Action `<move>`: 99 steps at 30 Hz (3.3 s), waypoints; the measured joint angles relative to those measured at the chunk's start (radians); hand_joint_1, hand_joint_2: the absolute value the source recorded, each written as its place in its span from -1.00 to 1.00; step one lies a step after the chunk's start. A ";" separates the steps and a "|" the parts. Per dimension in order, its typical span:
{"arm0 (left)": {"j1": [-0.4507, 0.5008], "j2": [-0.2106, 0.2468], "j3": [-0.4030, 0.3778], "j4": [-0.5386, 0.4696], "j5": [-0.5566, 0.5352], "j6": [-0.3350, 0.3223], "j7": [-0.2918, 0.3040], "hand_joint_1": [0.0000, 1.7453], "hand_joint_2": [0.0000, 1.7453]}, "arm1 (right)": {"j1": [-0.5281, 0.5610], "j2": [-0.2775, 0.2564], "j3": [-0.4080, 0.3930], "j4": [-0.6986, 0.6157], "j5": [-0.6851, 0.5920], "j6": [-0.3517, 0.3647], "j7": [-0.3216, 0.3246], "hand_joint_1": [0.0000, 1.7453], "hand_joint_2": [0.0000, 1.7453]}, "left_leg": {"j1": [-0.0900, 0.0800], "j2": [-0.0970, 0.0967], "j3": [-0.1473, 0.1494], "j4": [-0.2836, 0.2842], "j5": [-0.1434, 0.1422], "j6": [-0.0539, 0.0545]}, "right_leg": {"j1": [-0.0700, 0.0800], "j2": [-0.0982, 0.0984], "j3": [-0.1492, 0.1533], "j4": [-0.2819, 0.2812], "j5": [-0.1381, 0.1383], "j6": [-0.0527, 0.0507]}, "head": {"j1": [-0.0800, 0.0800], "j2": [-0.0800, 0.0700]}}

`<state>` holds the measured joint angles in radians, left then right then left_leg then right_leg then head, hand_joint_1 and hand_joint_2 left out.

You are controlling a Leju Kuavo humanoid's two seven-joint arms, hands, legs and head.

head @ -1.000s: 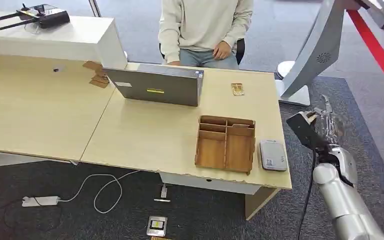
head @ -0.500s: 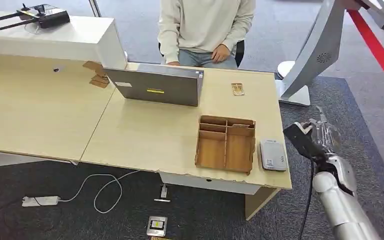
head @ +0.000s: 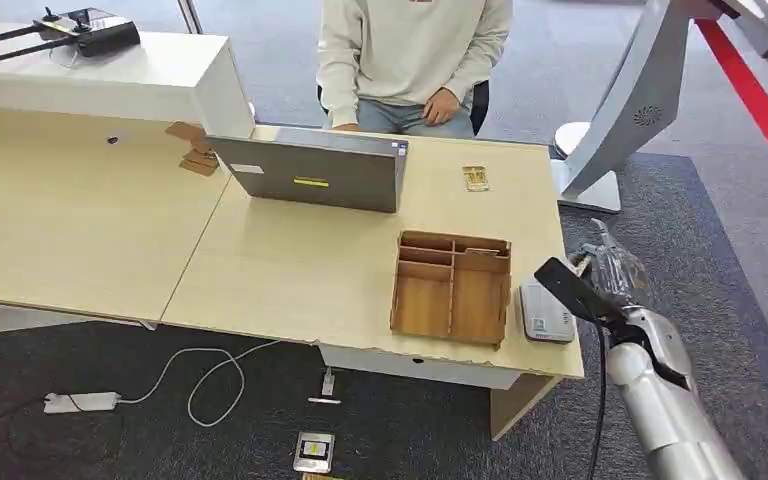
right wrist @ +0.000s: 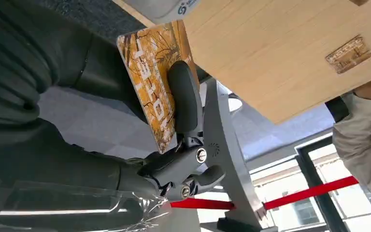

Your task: Pass the card to the sensor for recognition and then transmit it.

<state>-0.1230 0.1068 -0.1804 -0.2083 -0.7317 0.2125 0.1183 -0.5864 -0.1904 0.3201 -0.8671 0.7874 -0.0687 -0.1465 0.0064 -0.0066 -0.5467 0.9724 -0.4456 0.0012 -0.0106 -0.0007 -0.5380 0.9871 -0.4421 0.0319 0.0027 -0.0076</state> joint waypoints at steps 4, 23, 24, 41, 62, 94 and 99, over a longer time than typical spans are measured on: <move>0.000 0.000 0.000 0.000 0.000 0.000 0.000 -1.00 -1.00 | 0.000 0.004 0.002 0.000 0.000 0.000 0.000 1.00 1.00 | 0.000 0.000 0.000 0.000 0.000 0.000 | 0.000 0.000 0.000 0.000 0.000 0.000 | 0.000 0.000; 0.000 -0.003 0.016 0.000 0.016 0.003 0.016 -1.00 -1.00 | -0.004 0.037 0.011 0.073 0.018 0.016 -0.022 1.00 1.00 | 0.000 0.000 0.000 0.000 0.000 0.000 | 0.000 0.000 0.000 0.000 0.000 0.000 | 0.000 0.000; 0.000 -0.003 0.017 0.000 0.016 0.003 0.017 -1.00 -1.00 | -0.004 0.037 0.011 0.082 0.016 0.014 -0.027 1.00 1.00 | 0.000 0.000 0.000 0.000 0.000 0.000 | 0.000 0.000 0.000 0.000 0.000 0.000 | 0.000 0.000; 0.000 -0.003 0.023 0.000 0.008 0.006 0.018 -1.00 -1.00 | -0.004 0.011 0.011 0.186 0.003 -0.003 -0.040 1.00 1.00 | 0.000 0.001 0.000 0.000 0.000 0.000 | 0.000 0.000 0.000 0.000 0.000 0.000 | 0.000 0.000; 0.000 -0.006 0.040 0.000 -0.002 0.009 0.016 -1.00 -1.00 | -0.001 -0.005 0.009 0.219 -0.030 -0.029 -0.054 1.00 1.00 | 0.000 0.001 0.002 0.000 0.000 0.000 | 0.000 0.000 0.001 0.000 0.000 0.000 | 0.000 0.000; -0.003 -0.005 0.038 0.000 -0.103 -0.011 -0.046 -1.00 -1.00 | -0.065 -0.021 -0.084 -0.174 -0.202 -0.002 -0.038 1.00 1.00 | 0.000 0.001 0.000 0.000 0.000 0.000 | 0.000 0.000 0.001 0.000 0.000 0.000 | 0.000 0.000; -0.017 -0.006 0.034 0.000 -0.120 -0.023 -0.043 -1.00 -1.00 | -0.162 0.006 -0.056 -0.134 -0.107 0.011 -0.052 1.00 1.00 | 0.000 0.000 0.000 0.000 0.001 0.000 | 0.000 0.000 0.000 0.001 0.001 -0.001 | 0.000 0.000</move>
<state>-0.1399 0.1011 -0.1469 -0.2083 -0.8518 0.1896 0.0755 -0.7486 -0.1846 0.2636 -1.0014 0.6806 -0.0576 -0.1984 0.0067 -0.0067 -0.5470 0.9724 -0.4446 0.0009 -0.0104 -0.0006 -0.5384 0.9876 -0.4415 0.0311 0.0027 -0.0076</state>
